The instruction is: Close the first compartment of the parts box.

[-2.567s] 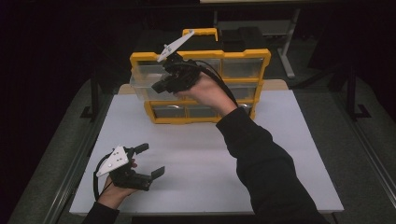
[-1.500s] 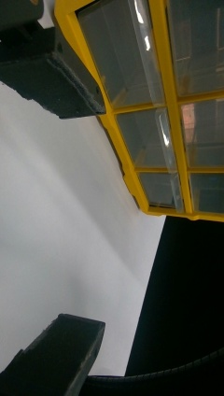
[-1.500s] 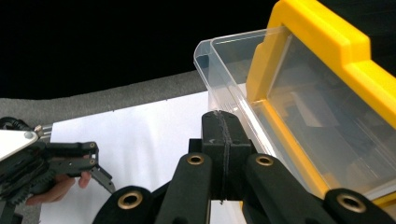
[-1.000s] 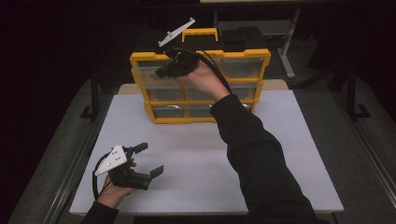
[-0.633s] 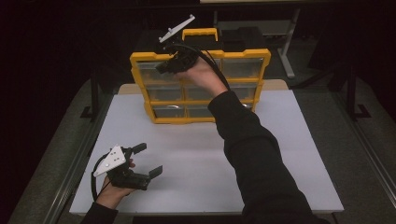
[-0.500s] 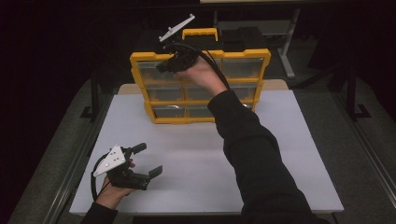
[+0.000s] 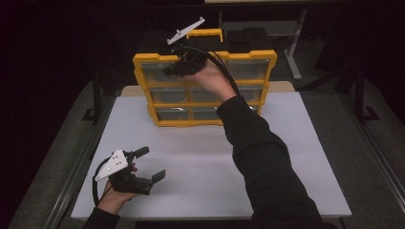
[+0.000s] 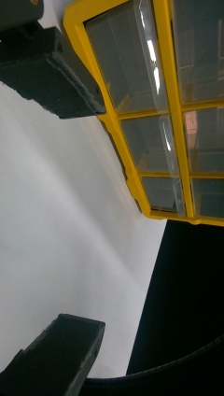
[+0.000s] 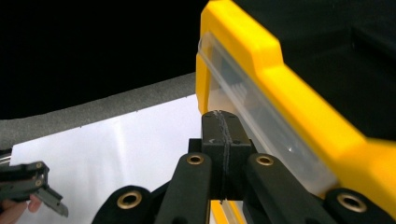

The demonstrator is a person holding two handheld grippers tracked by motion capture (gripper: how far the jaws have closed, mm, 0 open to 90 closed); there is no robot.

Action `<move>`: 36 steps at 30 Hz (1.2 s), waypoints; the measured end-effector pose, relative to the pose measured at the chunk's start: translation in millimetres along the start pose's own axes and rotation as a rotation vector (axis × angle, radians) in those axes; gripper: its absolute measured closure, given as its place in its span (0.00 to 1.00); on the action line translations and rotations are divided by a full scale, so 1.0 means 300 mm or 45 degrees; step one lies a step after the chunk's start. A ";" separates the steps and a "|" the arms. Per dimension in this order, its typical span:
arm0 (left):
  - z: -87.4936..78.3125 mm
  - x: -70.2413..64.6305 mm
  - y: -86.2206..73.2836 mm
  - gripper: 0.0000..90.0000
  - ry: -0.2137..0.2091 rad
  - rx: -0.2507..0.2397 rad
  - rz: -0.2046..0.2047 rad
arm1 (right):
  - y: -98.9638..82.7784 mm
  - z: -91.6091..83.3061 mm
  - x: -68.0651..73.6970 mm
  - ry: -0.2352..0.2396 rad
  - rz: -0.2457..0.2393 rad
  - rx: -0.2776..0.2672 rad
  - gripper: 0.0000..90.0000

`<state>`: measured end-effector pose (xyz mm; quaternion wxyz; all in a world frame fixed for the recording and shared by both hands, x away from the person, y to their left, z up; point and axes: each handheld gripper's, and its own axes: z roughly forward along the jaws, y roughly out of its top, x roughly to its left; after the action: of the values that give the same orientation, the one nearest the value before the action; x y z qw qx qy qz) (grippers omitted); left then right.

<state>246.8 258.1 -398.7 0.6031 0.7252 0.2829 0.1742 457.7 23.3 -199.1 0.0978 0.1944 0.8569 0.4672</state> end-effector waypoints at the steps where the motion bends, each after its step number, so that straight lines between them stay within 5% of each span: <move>1: 0.000 -0.004 -0.001 0.00 0.001 0.003 -0.007 | -0.020 -0.012 0.004 -0.009 -0.007 0.011 0.94; 18: 0.007 -0.004 -0.003 0.00 -0.001 0.025 0.024 | -0.211 -0.147 0.035 -0.063 0.056 -0.024 0.38; 30: 0.006 -0.005 -0.003 0.00 0.003 0.034 0.020 | -0.355 -0.200 0.073 -0.063 0.090 -0.099 0.20; 36: 0.004 -0.003 -0.002 0.00 0.005 0.033 0.027 | -0.456 -0.228 0.099 -0.109 0.075 -0.127 0.14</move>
<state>246.7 256.6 -399.5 0.5910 0.7357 0.2786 0.1784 373.8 -82.9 -276.4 0.1302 0.2341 0.8216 0.5031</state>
